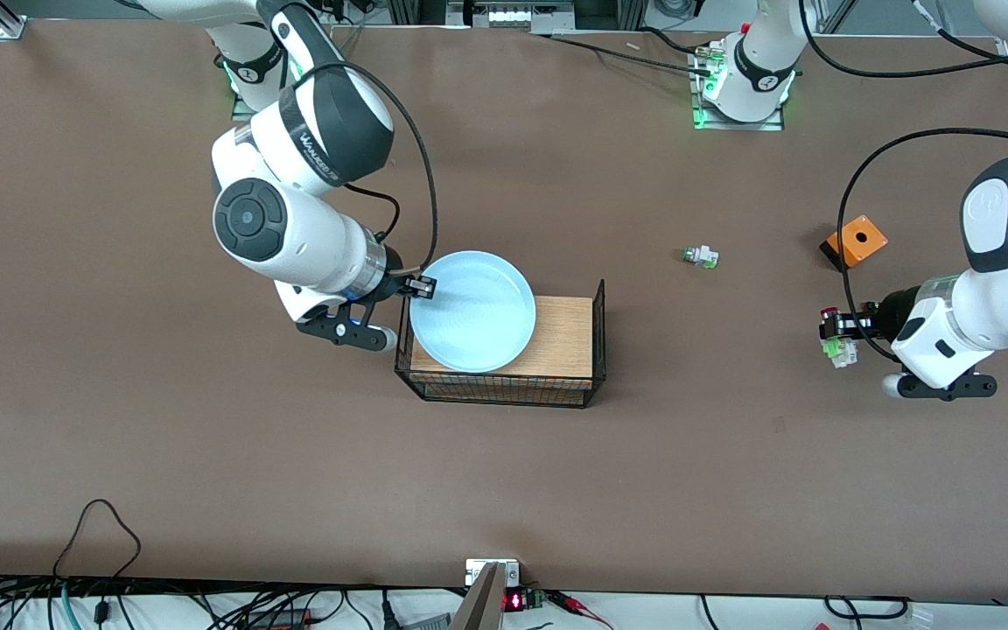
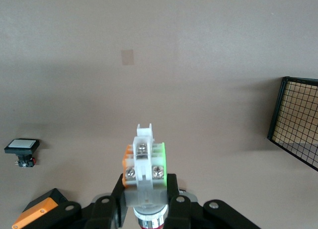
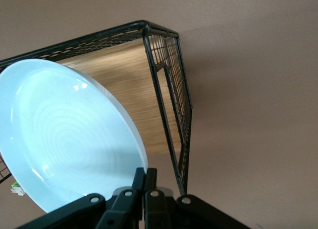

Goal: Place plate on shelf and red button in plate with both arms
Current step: 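Carry the blue plate with the right gripper over the wire basket, then lower the plate into the basket and open the right gripper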

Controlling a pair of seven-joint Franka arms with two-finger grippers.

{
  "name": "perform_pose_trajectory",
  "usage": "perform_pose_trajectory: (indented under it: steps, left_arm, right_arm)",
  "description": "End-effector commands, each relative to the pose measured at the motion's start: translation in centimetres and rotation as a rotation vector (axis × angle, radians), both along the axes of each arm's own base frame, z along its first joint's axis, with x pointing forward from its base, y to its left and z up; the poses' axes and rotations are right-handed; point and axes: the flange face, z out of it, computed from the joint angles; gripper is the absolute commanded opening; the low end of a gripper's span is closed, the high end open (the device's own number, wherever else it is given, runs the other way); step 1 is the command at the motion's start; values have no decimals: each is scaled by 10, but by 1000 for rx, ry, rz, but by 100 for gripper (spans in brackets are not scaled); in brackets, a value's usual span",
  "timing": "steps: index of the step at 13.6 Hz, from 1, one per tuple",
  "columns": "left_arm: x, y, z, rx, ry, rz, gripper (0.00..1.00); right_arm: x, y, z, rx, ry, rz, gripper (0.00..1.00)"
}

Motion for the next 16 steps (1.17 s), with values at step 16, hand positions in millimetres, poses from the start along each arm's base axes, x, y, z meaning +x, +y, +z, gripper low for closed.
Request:
perform_pose_trajectory:
  steps: [16]
  left_arm:
    - [-3, -8, 12, 59, -10, -50, 0]
  right_arm:
    - [-21, 61, -71, 16, -126, 15, 1]
